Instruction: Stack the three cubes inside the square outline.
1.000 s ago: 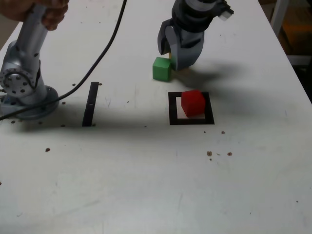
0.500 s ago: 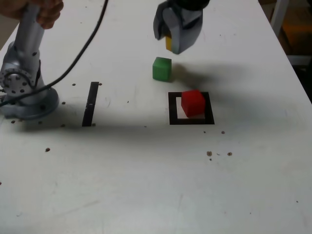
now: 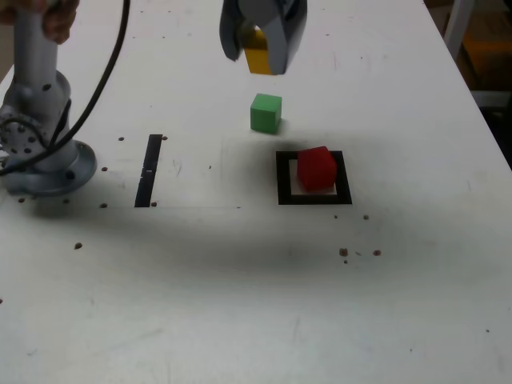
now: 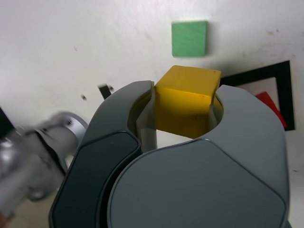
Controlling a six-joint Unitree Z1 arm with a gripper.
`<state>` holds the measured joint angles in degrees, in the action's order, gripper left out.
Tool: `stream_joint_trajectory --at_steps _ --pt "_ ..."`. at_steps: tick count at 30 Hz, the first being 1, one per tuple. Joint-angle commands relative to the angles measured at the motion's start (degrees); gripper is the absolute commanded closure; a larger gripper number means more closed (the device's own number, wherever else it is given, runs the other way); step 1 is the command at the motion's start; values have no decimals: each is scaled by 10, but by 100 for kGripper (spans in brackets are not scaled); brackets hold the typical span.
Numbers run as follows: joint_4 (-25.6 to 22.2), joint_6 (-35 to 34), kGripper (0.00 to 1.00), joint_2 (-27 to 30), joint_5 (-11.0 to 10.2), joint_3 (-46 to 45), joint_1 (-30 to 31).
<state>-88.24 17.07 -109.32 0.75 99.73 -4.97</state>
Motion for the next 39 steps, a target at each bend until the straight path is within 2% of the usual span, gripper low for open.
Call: stream_joint_trajectory --at_steps 1,4,11,13,17,19,26,34,39 --pt "-4 -13 100 -4 9 6 2" --pt "-14 -33 100 -9 27 21 5" --pt "-52 -86 99 -25 31 61 22" --pt "-55 -115 96 -29 37 64 28" --pt "-56 -164 88 -40 62 58 37" --pt "-56 -178 87 -44 70 56 40" --pt "-57 -213 87 -54 67 92 67" --pt "-57 -219 87 -108 70 125 71" --pt "-57 -238 87 -121 72 120 71"
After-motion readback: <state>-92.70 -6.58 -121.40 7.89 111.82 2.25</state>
